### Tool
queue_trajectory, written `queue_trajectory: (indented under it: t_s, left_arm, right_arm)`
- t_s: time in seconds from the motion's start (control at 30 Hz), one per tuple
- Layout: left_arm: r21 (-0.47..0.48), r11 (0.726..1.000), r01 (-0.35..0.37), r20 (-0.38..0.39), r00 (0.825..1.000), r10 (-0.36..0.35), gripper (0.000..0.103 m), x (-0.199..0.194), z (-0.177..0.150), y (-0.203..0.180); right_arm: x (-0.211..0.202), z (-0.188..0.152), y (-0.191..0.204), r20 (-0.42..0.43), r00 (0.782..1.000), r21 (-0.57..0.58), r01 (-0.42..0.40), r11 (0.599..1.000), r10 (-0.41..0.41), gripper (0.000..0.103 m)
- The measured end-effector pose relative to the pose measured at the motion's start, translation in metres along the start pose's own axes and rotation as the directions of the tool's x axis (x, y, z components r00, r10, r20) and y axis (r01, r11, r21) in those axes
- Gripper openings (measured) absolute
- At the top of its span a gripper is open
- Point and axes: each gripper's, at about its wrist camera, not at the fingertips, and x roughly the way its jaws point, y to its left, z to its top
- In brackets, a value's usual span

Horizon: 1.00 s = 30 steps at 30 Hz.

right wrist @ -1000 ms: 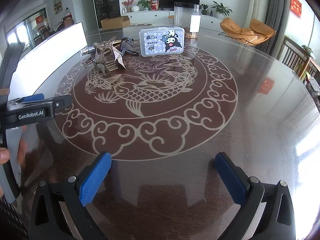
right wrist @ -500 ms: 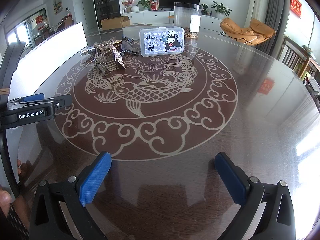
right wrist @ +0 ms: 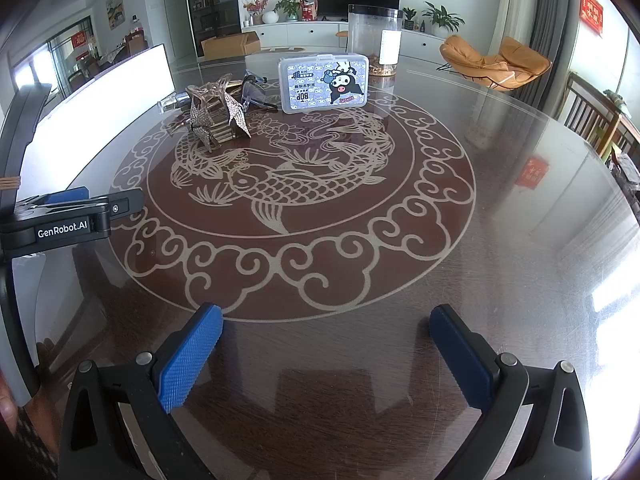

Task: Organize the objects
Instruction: 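Grasp the rhinestone bow hair clip with the right tool while the left tool grasps the gold tube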

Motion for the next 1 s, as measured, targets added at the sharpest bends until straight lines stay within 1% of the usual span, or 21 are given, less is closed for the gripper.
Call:
queue_trajectory:
  t_s: [0.3,0.33,0.4,0.43,0.47,0.57,0.63,0.7,0.73,0.77,0.8,0.87,0.97,1.0]
  left_arm:
    - [0.001,1.000,0.001,0.000,1.000,-0.001,0.103,0.000,0.000,0.000]
    - [0.012,1.000,0.004,-0.001,1.000,-0.004,0.103,-0.001,0.000,0.000]
    - [0.105,0.992,0.076,-0.023,0.997,-0.074,0.103,-0.003,-0.004,0.005]
    - [0.138,0.985,0.102,-0.030,0.995,-0.099,0.103,-0.008,-0.010,0.010]
    - [0.147,0.983,0.111,-0.026,0.994,-0.109,0.103,-0.014,-0.017,0.018]
    - [0.096,0.993,0.073,-0.016,0.997,-0.072,0.103,-0.025,-0.032,0.042]
    - [0.088,0.994,0.067,-0.014,0.998,-0.066,0.103,-0.027,-0.035,0.047]
    - [0.089,0.994,0.067,-0.011,0.998,-0.066,0.103,-0.027,-0.036,0.047]
    - [0.088,0.994,0.068,-0.011,0.998,-0.067,0.103,-0.027,-0.036,0.047]
    - [0.085,0.994,0.066,-0.007,0.998,-0.065,0.103,-0.029,-0.039,0.048]
    - [0.081,0.995,0.062,-0.003,0.998,-0.062,0.103,-0.031,-0.041,0.048]
    - [0.080,0.995,0.061,-0.002,0.998,-0.061,0.103,-0.030,-0.041,0.047]
    - [0.080,0.995,0.061,-0.002,0.998,-0.061,0.103,-0.028,-0.040,0.048]
    - [0.080,0.995,0.061,-0.002,0.998,-0.061,0.103,-0.028,-0.040,0.048]
  right_arm:
    - [0.000,0.000,0.000,0.000,1.000,0.000,0.001,1.000,-0.001,0.103]
    - [0.000,0.000,0.000,-0.001,1.000,-0.001,0.002,1.000,-0.002,0.103]
    - [0.000,0.000,0.000,-0.001,1.000,-0.001,0.002,1.000,-0.002,0.103]
    - [0.000,0.000,0.000,-0.001,1.000,-0.001,0.002,1.000,-0.002,0.103]
    - [0.000,0.000,0.000,-0.001,1.000,-0.001,0.003,1.000,-0.003,0.103]
    - [0.008,0.009,0.005,-0.003,1.000,-0.011,-0.009,1.000,0.009,0.103]
    - [0.021,0.028,0.021,-0.006,0.999,-0.074,-0.054,0.996,0.054,0.103]
    - [0.036,0.049,0.045,-0.012,0.993,-0.161,-0.115,0.980,0.114,0.103]
    - [0.046,0.063,0.061,-0.019,0.987,-0.229,-0.162,0.960,0.162,0.103]
    - [0.053,0.073,0.069,-0.024,0.982,-0.263,-0.185,0.947,0.185,0.103]
    - [0.066,0.090,0.079,-0.029,0.978,-0.295,-0.207,0.933,0.208,0.103]
    - [0.085,0.117,0.085,-0.026,0.980,-0.275,-0.196,0.941,0.196,0.103]
    - [0.104,0.142,0.088,-0.019,0.987,-0.225,-0.162,0.961,0.162,0.102]
    - [0.107,0.147,0.090,-0.014,0.986,-0.224,-0.163,0.961,0.163,0.098]
